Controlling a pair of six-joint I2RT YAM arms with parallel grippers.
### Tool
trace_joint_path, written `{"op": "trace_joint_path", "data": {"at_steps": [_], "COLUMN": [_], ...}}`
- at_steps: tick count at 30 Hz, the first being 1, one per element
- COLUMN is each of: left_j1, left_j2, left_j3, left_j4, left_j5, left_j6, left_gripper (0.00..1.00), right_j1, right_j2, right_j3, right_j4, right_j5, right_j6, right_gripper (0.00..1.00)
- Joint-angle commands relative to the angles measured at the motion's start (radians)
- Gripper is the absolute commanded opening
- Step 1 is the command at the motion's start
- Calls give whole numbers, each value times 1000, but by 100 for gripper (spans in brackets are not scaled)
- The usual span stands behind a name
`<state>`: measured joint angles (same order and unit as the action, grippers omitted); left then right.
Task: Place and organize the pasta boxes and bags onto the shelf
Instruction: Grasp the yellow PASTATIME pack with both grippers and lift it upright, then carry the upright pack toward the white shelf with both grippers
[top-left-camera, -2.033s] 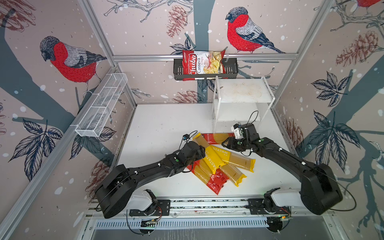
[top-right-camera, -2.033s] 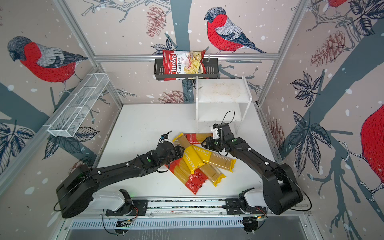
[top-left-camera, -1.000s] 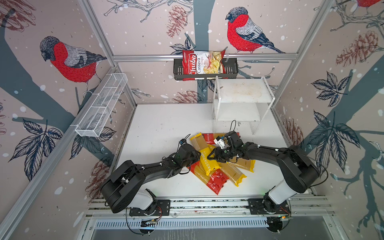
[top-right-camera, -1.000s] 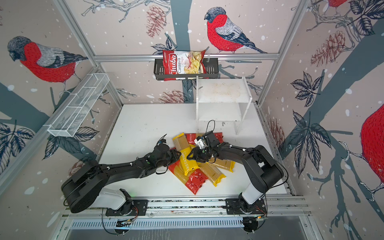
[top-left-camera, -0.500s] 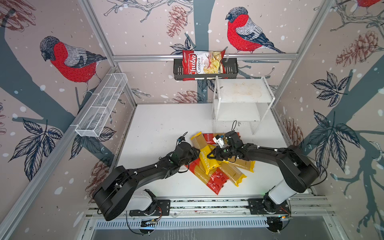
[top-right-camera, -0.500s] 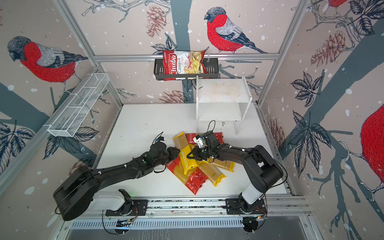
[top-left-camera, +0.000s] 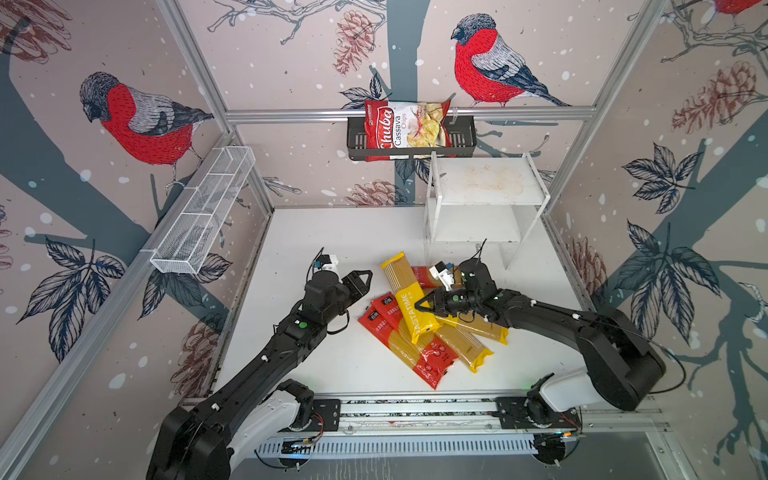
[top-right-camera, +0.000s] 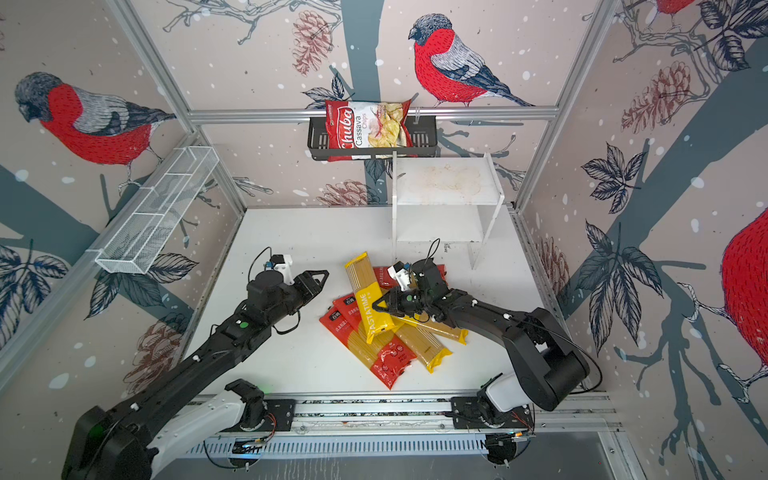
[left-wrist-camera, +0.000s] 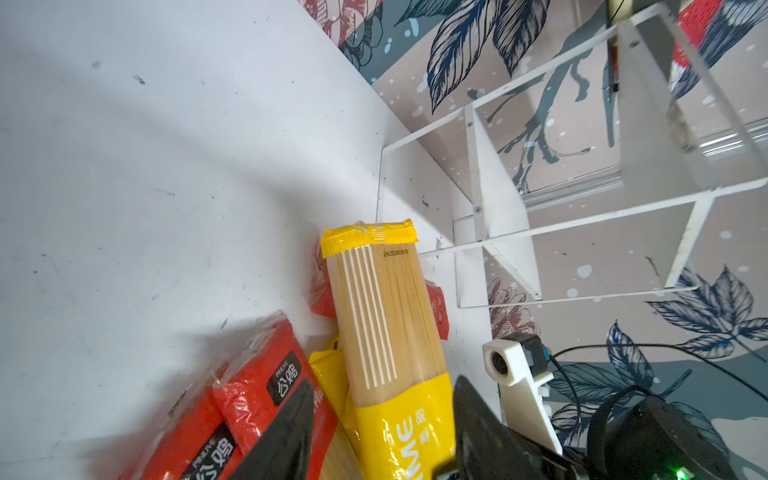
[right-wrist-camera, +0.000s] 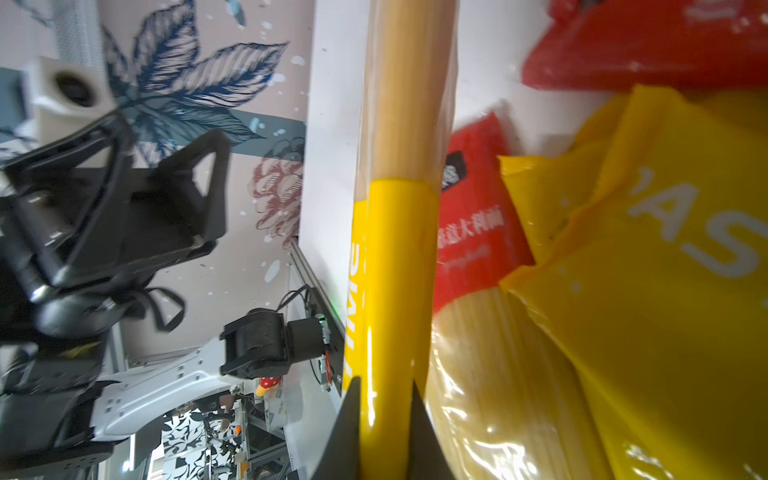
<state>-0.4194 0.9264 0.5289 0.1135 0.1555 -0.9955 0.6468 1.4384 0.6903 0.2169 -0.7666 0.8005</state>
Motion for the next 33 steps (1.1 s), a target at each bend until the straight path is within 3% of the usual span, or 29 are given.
{"op": "trace_joint_path", "data": {"at_steps": [1,4,7,15,21,27,31,33], "left_j1": [38,27,-64,-169,-195,-196,-194,-195], "left_j2": [-17,-6,12,240,371,412,435,447], "left_j3": [-40,-76,-77,-30,82,176,241,289], "left_j4": [143,316,437,759,866,819,799,779], "left_j5": [165,241,179,239,266,282,287,286], "left_j6": [-39,-76,-41,-95,-89,-38,-38,-39], "left_gripper": [60,72,83,82,64,34,16,12], "right_j1": [1,-2,-2,-5,-16,-39,-51,-52], "right_j2": [-48,-107,-156,-233,-245,-261,-274,-281], "right_j3": [-10,-38,-44,-4,3,5,-8,-16], "right_j4": [205,247,332,389,427,431,442,434], "right_j5": [-63,-71,-92,-99,-106,-96,-72,-59], "right_j6": [9,32,83,132,173,188,197,186], "right_gripper": [1,1,1,1,2,9,18,28]}}
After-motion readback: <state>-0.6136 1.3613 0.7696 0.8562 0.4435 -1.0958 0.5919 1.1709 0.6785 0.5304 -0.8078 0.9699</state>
